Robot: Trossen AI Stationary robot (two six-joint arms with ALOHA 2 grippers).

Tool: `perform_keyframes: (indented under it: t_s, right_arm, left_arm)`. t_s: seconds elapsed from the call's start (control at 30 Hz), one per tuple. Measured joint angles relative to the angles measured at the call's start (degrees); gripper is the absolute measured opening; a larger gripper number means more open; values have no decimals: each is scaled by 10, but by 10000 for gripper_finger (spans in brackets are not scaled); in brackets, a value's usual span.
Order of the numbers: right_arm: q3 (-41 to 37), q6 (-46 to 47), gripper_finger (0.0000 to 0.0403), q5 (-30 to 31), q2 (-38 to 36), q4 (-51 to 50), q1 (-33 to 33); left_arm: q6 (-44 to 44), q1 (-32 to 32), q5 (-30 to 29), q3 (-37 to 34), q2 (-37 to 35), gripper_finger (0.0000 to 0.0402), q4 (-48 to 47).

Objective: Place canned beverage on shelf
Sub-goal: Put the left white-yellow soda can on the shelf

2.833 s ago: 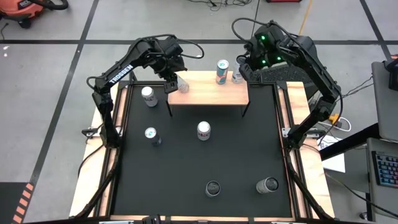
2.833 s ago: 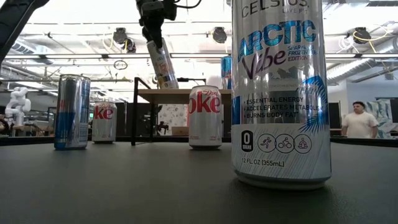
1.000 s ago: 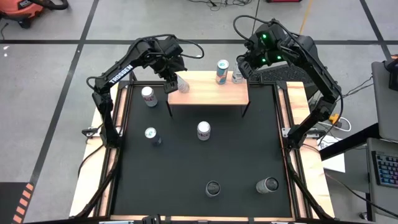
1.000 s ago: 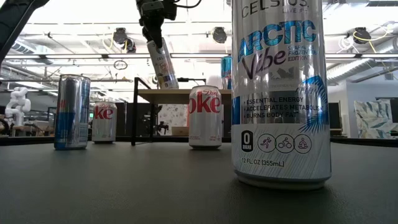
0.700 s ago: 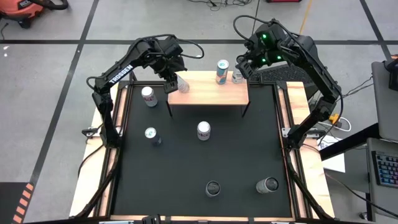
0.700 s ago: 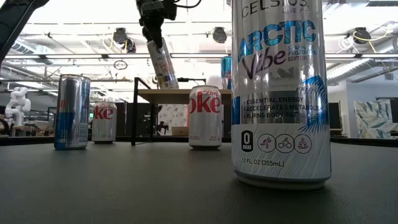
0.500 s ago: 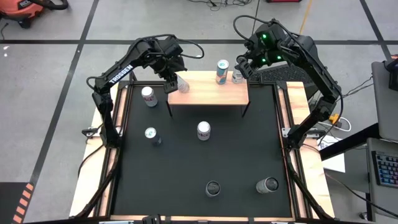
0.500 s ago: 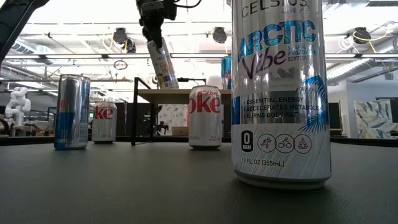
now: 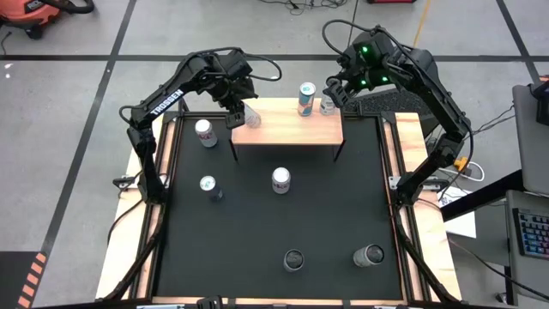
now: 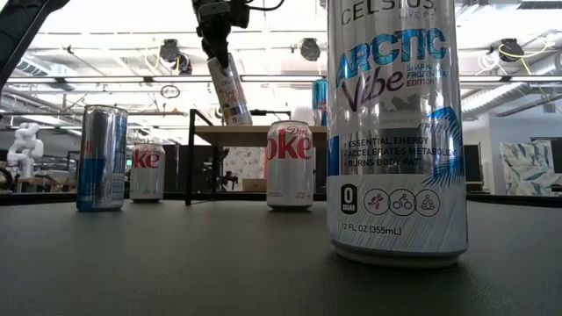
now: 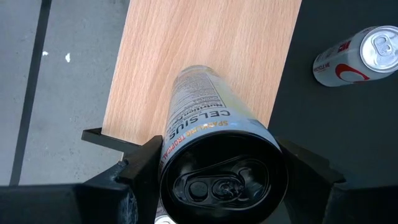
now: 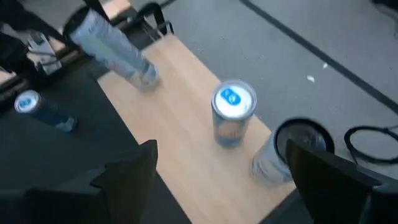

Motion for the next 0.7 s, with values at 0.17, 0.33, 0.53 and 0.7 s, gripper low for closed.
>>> perform_keyframes:
  t_s: [0.17,0.33,0.53,0.7]
  right_arm:
    - [0,21,338,0,0,44,0]
    - [0,63,338,0,0,45,0]
    - [0,62,338,0,0,60,1]
    - [0,59,338,-15,2,93,1]
  left_arm:
    - [1,0,0,0,0,247,0]
    - [1,0,0,0,0,247,0]
    - [1,0,1,0,0,247,0]
    - [1,0,1,0,0,247,0]
